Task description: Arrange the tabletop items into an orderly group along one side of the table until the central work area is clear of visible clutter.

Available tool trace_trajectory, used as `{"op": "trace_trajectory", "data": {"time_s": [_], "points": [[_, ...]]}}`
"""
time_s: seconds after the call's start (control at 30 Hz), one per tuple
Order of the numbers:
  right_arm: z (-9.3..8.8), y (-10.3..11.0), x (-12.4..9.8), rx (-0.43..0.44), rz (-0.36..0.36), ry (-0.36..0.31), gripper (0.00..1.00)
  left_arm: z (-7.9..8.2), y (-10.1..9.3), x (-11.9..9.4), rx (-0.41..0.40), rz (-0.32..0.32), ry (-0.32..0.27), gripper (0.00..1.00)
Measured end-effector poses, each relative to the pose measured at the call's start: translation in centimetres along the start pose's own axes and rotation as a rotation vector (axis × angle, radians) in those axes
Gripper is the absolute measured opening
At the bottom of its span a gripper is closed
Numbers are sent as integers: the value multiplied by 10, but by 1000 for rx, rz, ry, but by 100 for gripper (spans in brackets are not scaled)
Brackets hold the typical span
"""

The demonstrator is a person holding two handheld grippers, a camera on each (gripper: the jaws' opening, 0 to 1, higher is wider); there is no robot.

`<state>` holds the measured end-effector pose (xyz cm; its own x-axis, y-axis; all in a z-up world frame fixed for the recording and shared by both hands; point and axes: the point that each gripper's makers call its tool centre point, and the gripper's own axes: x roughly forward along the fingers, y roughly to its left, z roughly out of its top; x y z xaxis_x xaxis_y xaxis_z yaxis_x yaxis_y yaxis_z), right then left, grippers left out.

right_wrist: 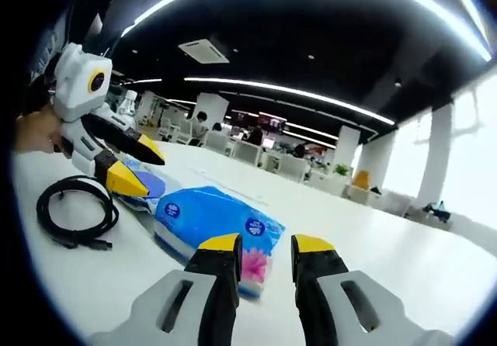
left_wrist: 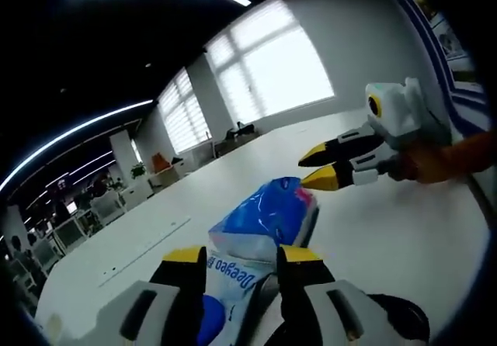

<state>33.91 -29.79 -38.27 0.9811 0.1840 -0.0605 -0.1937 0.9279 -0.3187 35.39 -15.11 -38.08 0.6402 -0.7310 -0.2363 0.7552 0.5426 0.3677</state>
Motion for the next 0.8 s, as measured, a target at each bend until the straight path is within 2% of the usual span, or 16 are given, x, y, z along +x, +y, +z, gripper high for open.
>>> {"op": "trace_trajectory", "data": {"time_s": [0.1,0.23,0.4,0.8], "points": [[3,3,-1,-6,11,-4,24,0,4,-1,8,16,-4,53],[8,9,-3,-40,30,-10,24,2,5,-5,-15,7,-27,61],[9,17,-6,-62,60,-5,25,-4,14,-11,-54,24,-28,55],[10,21,-7,-35,88,-5,37,-8,13,-17,-58,11,-21,55]]}}
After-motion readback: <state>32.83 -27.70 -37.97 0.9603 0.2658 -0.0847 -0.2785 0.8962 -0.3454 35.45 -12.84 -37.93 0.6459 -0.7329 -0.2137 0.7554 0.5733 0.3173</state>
